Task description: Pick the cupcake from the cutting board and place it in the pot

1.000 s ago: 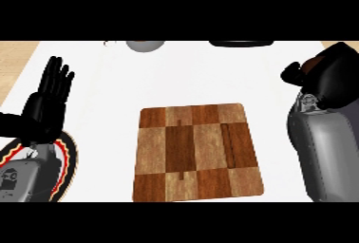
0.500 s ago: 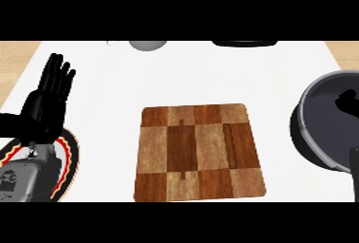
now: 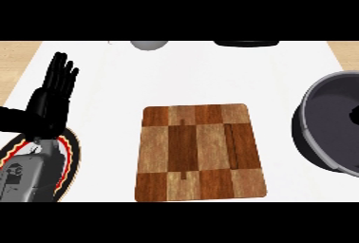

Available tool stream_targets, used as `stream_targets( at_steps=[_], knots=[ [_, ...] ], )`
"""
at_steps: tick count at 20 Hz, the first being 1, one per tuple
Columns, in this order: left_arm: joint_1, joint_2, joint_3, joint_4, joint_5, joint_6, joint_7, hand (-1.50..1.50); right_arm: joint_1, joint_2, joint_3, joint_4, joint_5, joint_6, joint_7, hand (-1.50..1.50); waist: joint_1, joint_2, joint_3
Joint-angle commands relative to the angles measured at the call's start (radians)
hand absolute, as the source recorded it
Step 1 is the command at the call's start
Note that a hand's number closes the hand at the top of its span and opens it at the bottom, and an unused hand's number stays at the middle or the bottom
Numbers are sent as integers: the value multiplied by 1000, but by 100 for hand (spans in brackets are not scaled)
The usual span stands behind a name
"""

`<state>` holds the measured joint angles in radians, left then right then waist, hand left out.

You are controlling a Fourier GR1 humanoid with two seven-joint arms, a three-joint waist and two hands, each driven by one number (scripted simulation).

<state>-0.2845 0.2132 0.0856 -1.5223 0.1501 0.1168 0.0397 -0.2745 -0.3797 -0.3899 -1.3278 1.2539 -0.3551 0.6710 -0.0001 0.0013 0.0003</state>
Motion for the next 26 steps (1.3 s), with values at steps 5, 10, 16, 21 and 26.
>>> stream_targets(
  at_steps=[5,10,16,21,26],
  knots=[
    [10,-9,5,-10,-10,7,-6,0,-60,9,-118,191,-298,23,-127,-150,5,0,1],
    [-81,-8,-4,15,-23,22,70,0,-96,-4,-109,366,-381,-45,-352,-150,5,2,1],
    [8,-17,-15,-89,-30,26,68,0,-105,41,-138,190,-499,-119,-438,-150,3,-5,1],
    [14,-2,21,-18,1,-25,7,0,-82,62,-225,104,-641,-151,-434,-150,-6,-4,0],
    [38,-6,22,-40,8,-31,26,0,-6,48,-330,22,-828,-151,-543,-150,-8,-4,0]
  ],
)
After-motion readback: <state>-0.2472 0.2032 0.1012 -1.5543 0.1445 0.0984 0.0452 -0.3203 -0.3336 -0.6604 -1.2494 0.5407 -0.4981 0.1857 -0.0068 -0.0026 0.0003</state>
